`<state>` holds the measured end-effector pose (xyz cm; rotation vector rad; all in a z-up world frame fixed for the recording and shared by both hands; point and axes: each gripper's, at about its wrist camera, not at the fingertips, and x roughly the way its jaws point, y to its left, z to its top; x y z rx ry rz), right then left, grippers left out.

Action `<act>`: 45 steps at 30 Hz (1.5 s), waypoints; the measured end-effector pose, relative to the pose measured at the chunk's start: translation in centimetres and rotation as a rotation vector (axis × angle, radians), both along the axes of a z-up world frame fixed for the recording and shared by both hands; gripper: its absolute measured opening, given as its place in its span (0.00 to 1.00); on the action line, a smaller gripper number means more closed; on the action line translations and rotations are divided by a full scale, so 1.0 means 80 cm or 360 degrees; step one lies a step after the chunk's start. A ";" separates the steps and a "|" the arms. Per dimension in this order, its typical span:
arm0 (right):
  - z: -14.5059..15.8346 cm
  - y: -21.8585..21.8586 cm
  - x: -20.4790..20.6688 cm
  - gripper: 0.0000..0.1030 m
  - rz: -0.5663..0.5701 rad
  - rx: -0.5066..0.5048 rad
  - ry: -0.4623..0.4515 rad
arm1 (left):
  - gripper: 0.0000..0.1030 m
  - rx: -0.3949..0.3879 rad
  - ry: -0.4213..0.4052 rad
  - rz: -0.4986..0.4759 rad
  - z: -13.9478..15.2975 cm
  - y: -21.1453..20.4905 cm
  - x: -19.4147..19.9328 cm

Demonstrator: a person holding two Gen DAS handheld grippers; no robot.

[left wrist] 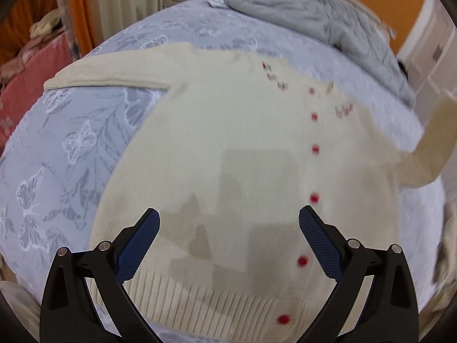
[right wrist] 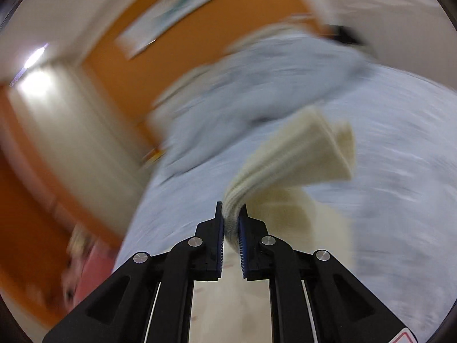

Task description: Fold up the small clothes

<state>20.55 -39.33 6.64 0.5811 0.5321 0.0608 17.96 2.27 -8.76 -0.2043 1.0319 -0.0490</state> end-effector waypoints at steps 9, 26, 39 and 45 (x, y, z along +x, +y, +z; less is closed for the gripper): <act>-0.119 0.201 0.081 0.33 0.0417 -0.0088 0.0238 | 0.95 -0.0350 -0.0062 0.0148 0.026 0.042 0.089; -0.264 0.006 0.021 0.23 -0.0277 -0.0092 0.0702 | 0.09 -0.0482 0.0240 0.0068 -0.093 -0.039 0.285; -0.209 0.061 0.016 0.25 -0.0250 -0.0235 0.0439 | 0.12 -0.0403 0.0050 0.0031 -0.104 -0.008 0.271; -0.287 0.067 0.066 0.12 -0.0170 -0.0393 0.0696 | 0.13 -0.0399 0.0019 0.0008 -0.108 -0.004 0.265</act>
